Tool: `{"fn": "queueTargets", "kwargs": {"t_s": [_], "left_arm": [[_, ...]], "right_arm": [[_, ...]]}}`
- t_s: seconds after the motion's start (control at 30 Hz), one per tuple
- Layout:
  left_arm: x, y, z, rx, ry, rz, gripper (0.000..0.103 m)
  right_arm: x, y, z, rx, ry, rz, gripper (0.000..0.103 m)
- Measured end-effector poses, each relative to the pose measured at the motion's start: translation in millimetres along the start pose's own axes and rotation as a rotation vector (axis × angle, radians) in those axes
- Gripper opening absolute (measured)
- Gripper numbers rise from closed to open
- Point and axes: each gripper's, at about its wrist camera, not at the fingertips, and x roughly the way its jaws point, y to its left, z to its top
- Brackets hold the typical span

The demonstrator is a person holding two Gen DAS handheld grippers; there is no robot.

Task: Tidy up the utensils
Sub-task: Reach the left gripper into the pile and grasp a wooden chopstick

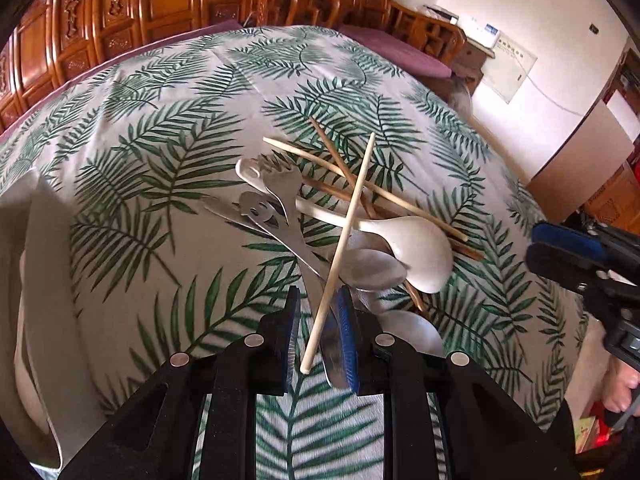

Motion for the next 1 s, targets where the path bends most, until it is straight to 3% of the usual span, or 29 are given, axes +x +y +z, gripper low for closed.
{"fn": "queueTargets", "kwargs": {"t_s": [0.53, 0.77, 0.83, 0.87, 1.0], "left_arm": [[5, -12, 5, 0.082, 0.027, 0.051, 0.018], [8, -18, 4, 0.116, 0.05, 0.087, 0.014], [7, -18, 4, 0.109, 0.042, 0.091, 0.012], [6, -18, 4, 0.108, 0.03, 0.096, 0.005], [-4, -18, 0, 0.106, 0.006, 0.086, 0.004]], "right_arm": [[0, 2, 0, 0.003, 0.0, 0.015, 0.029], [0, 3, 0, -0.001, -0.001, 0.016, 0.029], [0, 3, -1, -0.005, -0.001, 0.015, 0.029], [1, 4, -1, -0.006, 0.0, 0.015, 0.029], [4, 5, -2, -0.011, 0.006, 0.013, 0.029]]}}
